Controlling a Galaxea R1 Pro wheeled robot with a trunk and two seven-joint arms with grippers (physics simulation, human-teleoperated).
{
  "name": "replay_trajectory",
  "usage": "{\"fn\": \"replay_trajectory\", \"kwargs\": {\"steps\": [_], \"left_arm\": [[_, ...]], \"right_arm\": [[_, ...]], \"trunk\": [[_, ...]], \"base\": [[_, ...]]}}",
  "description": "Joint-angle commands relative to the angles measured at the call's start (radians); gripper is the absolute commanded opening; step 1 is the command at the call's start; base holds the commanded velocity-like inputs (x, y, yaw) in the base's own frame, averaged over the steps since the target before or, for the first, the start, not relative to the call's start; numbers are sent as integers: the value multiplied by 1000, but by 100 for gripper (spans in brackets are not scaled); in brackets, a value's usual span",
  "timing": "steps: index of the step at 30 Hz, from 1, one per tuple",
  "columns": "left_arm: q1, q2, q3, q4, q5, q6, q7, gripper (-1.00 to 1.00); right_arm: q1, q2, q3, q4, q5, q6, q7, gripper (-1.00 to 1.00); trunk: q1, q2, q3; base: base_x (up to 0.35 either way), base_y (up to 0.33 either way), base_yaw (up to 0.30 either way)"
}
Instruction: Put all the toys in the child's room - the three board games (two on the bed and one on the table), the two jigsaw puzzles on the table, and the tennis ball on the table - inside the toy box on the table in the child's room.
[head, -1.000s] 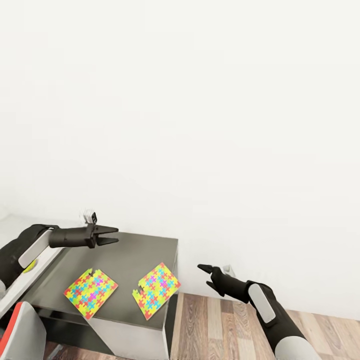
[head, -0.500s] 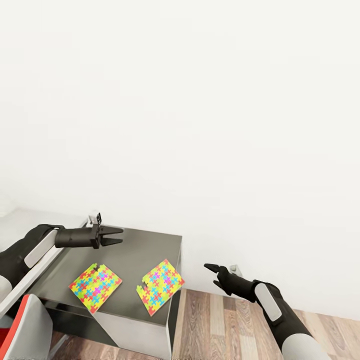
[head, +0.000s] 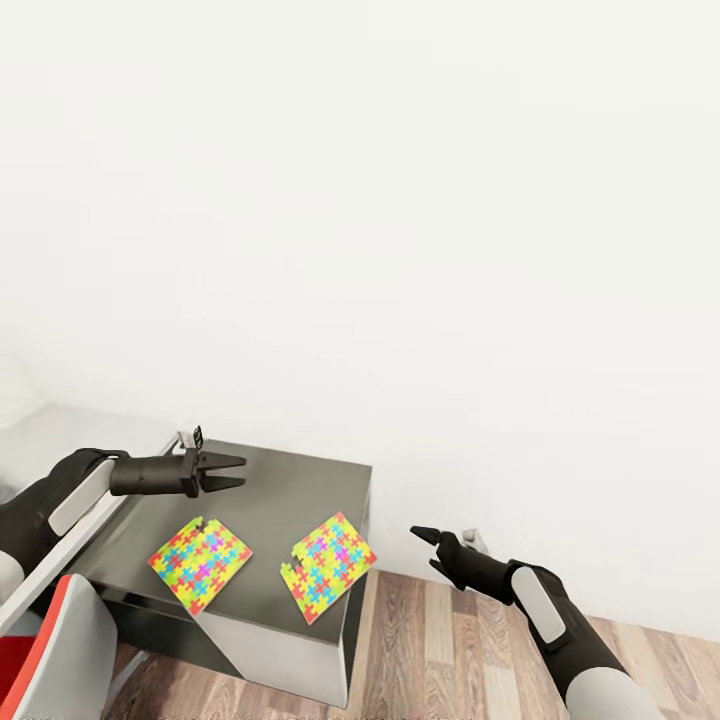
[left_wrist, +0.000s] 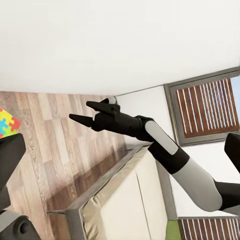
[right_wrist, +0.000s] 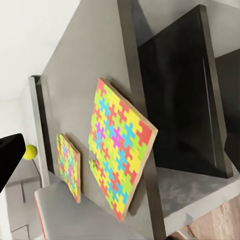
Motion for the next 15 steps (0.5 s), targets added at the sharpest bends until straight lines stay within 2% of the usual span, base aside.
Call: {"fn": "replay_trajectory", "kwargs": {"steps": [1,11,15], "left_arm": [[-2,1,-4,1,4,6,-3,100],[-2,0,-1,-4,4,9,-4,100],[-2,-1,-1,-5,4,10,-3,100]], "right_arm": [[-1,0,-3,0,0,6,3,100],[0,0,-3,-1,0,-11,7,100],[2,-1,-2,-2,0,-18,54,100]], "trunk": [[1,-2,-4],[1,-2,-20],[1,-2,-27]], "base": [[0,0,83],[0,0,83],[0,0,82]]}}
